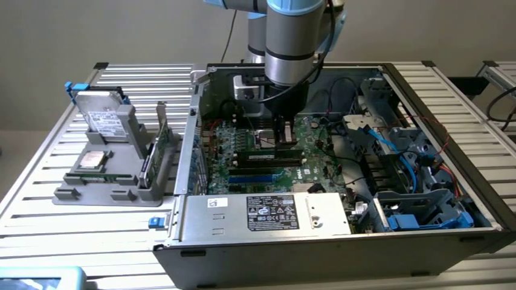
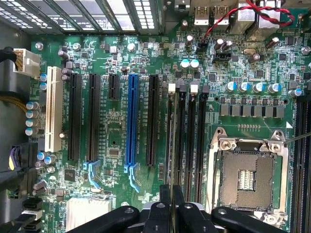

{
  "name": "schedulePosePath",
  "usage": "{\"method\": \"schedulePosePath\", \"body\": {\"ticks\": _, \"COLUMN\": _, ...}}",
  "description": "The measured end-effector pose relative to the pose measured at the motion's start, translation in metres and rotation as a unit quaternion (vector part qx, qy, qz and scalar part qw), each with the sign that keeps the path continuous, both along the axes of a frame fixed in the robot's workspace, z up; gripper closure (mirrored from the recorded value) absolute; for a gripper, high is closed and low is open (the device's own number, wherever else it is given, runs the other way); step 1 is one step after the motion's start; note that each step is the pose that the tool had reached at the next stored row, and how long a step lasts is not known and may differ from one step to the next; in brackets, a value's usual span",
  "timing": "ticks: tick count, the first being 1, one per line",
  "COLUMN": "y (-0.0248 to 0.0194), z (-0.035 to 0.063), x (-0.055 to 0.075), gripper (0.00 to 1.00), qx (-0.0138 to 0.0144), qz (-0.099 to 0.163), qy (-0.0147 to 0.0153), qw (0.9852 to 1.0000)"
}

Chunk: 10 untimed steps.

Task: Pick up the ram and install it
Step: 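Insert the ram into the slot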

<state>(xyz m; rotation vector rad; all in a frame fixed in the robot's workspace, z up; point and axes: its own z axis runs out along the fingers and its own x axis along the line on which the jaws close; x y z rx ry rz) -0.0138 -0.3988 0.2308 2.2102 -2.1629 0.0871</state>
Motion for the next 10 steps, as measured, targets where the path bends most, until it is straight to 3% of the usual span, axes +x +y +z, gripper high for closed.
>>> {"method": "schedulePosePath", "body": {"ticks": 10, "y": 0.0, "z": -0.0009, "x": 0.0, "gripper": 0.87, "qx": 0.0001, "qz": 0.0, "qy": 0.0, "qw": 1.0}}
